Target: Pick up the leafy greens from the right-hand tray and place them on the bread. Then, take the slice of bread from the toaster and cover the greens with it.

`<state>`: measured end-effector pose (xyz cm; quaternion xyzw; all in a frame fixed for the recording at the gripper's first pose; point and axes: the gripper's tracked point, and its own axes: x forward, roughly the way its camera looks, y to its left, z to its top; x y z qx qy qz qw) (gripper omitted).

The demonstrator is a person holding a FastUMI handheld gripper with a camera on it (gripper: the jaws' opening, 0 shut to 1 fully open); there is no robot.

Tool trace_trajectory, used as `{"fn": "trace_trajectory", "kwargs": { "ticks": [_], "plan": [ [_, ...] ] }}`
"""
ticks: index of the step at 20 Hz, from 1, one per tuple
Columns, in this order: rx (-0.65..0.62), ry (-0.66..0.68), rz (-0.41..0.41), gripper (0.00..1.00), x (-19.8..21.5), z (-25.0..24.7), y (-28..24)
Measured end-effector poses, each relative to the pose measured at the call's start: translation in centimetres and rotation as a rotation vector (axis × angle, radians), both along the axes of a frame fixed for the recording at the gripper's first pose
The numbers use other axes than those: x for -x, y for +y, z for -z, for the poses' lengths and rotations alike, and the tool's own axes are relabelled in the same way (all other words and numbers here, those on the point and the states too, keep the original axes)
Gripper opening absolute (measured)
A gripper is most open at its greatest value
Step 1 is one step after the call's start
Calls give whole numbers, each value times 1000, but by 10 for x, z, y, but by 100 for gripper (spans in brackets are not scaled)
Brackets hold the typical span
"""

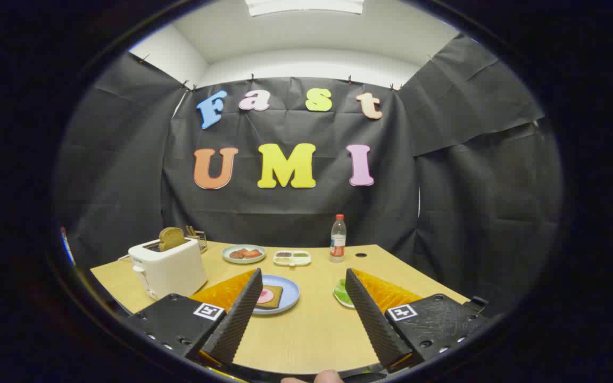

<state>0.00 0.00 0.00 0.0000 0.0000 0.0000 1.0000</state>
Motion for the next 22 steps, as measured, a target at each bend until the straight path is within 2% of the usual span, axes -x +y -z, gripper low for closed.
{"fn": "trace_trajectory", "kwargs": {
  "ticks": [12, 22],
  "plan": [
    [6, 5, -8, 95, -3, 5, 2],
    [5, 29, 15, 95, -12, 13, -13]
  ]
}}
